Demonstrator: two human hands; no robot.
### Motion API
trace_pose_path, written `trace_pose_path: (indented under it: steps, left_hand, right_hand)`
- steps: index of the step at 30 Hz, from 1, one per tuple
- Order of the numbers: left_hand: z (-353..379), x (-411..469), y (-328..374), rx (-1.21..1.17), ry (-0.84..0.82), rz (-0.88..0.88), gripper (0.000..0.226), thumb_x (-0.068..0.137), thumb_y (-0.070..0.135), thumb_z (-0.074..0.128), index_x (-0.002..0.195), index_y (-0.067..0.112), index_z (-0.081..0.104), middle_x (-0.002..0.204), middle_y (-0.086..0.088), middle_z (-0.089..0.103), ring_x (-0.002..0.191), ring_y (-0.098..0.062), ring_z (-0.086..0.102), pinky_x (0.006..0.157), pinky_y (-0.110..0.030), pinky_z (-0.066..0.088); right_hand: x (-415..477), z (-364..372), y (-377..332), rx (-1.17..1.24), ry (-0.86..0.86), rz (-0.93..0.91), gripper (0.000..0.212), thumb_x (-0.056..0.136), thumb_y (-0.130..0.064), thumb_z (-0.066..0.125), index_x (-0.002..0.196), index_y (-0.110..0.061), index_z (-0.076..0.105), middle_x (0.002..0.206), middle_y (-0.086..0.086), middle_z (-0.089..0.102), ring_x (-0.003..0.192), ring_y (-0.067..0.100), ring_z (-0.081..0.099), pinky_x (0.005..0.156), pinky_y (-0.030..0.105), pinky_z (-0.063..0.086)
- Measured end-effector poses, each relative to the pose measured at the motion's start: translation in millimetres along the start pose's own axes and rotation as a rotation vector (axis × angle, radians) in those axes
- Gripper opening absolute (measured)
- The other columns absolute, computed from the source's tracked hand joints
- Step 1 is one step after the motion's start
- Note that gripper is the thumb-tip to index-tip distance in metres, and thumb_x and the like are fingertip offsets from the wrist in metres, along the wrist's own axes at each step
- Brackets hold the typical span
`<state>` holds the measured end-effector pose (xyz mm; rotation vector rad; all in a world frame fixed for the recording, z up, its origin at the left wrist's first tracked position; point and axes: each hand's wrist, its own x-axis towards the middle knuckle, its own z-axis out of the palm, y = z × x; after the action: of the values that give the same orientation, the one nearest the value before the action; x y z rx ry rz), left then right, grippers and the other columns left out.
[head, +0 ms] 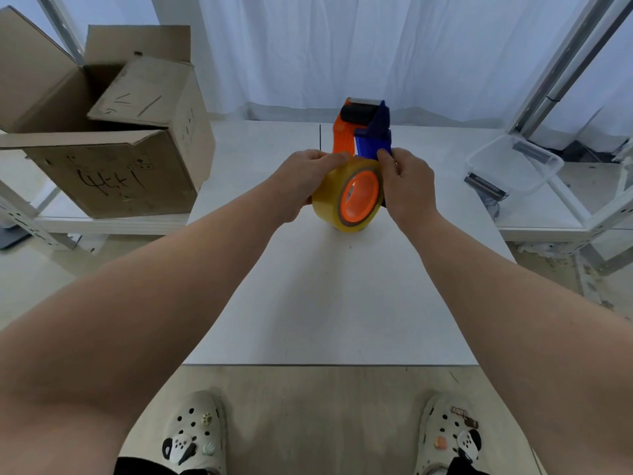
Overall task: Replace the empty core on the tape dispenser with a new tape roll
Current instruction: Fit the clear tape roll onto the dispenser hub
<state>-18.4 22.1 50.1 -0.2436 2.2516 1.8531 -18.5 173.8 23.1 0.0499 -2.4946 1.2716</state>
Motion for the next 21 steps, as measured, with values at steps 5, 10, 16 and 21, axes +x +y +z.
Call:
trace_pose_path:
  steps: [5, 10, 16, 21]
  left_hand:
    - [-3, 0, -1, 0.026, 0.025, -0.008, 0.031, 0.083, 0.048, 0.062, 0.092, 0.018, 0.055, 0.088, 0.002, 0.063, 0.087, -0.020, 0.062, 0.072, -0.030, 0.050]
    - [-14, -3, -2, -0.221, -0.185, 0.038, 0.023, 0.089, 0.025, 0.061, 0.110, 0.018, 0.059, 0.110, -0.004, 0.066, 0.099, -0.022, 0.064, 0.079, -0.032, 0.055]
    - [-21, -5, -8, -0.232, -0.339, 0.061, 0.041, 0.092, 0.019, 0.055, 0.133, 0.018, 0.048, 0.131, -0.005, 0.056, 0.116, -0.022, 0.057, 0.094, -0.034, 0.049]
    - [-28, -5, -13, -0.196, -0.439, 0.072, 0.042, 0.093, 0.015, 0.051, 0.135, 0.020, 0.044, 0.137, -0.006, 0.050, 0.121, -0.023, 0.052, 0.103, -0.036, 0.042]
  right_hand:
    - [-2, 6, -1, 0.039, -0.043, -0.012, 0.027, 0.099, -0.027, 0.042, 0.082, -0.014, 0.059, 0.068, -0.006, 0.052, 0.069, 0.017, 0.049, 0.062, 0.024, 0.037]
    - [0, 7, -1, 0.268, -0.044, 0.241, 0.029, 0.095, -0.039, 0.044, 0.073, -0.026, 0.057, 0.085, 0.005, 0.066, 0.089, 0.029, 0.065, 0.081, 0.050, 0.056]
    - [-2, 3, -5, 0.376, -0.046, 0.456, 0.029, 0.098, -0.039, 0.043, 0.076, -0.027, 0.057, 0.102, 0.012, 0.067, 0.094, 0.035, 0.066, 0.068, 0.051, 0.059]
    - [-2, 3, -2, 0.458, -0.137, 0.581, 0.031, 0.097, -0.040, 0.045, 0.077, -0.020, 0.056, 0.110, 0.017, 0.066, 0.096, 0.039, 0.065, 0.062, 0.044, 0.058]
